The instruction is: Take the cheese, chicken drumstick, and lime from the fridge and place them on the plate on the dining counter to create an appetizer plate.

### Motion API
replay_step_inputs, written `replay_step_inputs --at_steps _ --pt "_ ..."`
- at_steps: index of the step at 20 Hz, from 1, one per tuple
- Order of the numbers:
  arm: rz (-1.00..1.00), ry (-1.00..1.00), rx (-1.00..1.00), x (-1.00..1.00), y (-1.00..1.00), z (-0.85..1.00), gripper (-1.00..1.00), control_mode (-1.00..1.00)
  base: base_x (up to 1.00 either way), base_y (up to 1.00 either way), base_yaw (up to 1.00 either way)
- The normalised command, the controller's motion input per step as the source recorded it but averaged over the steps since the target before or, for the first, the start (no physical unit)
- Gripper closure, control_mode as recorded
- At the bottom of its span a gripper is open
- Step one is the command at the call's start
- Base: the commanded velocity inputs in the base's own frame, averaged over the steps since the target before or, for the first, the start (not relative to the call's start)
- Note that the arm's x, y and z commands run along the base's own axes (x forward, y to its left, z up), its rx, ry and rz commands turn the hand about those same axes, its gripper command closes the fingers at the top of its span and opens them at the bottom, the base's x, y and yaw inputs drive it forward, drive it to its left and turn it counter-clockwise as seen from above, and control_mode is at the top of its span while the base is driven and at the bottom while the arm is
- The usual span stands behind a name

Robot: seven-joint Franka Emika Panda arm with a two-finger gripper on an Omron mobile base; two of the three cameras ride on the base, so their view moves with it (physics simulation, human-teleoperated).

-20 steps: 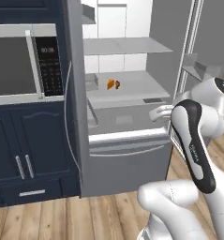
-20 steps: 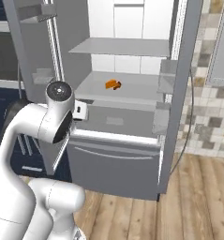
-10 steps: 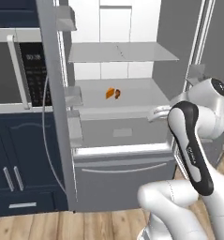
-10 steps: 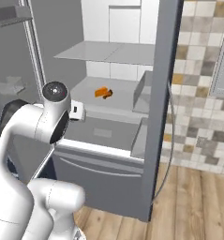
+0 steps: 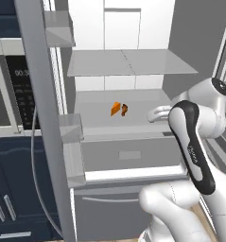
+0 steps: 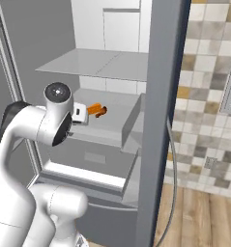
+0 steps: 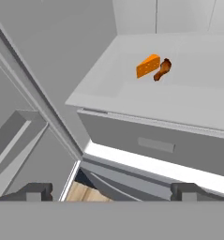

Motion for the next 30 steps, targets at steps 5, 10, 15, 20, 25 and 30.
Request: replay_step_inputs --at_steps 5,10,15,20,25,30 --pt "0.0 0.0 0.0 0.0 0.0 0.0 -1.0 1.0 -0.39 0.0 0.0" --pt "0.0 0.0 0.0 0.0 0.0 0.0 -1.0 1.0 -0.13 0.06 0.0" --pt "0.0 -0.01 0.0 0.11 0.0 -0.04 -1.0 -1.0 0.27 0.08 0.0" --pt "-0.01 -0.05 0.0 0.43 0.0 -0.4 -1.0 -1.0 0.0 0.0 0.0" --pt "-0.02 -0.05 -0.01 0.38 0.0 -0.42 -1.0 -1.0 0.0 0.0 0.0" --pt "-0.02 0.03 0.0 0.57 0.0 -0.1 -1.0 -1.0 0.0 0.0 0.0"
